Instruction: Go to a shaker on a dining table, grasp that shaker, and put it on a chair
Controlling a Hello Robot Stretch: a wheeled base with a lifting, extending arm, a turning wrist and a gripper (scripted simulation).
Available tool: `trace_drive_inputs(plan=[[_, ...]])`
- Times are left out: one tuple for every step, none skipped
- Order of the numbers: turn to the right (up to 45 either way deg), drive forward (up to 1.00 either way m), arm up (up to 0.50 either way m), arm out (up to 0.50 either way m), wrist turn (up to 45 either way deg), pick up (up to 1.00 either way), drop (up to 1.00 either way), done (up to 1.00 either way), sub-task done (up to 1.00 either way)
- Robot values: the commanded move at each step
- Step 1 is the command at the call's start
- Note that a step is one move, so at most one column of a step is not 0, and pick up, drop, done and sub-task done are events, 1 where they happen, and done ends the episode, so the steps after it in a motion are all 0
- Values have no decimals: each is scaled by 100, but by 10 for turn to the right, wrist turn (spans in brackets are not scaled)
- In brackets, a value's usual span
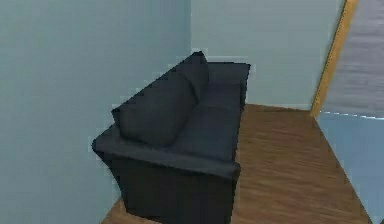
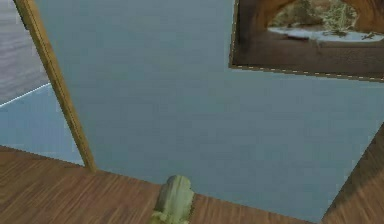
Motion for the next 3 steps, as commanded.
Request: trace_drive_inputs(plan=[[390, 0, 0, 0, 0, 0, 0, 0, 0], [0, 100, 0, 0, 0, 0, 0, 0, 0], [0, 45, 0, 0, 0, 0, 0, 0, 0]])
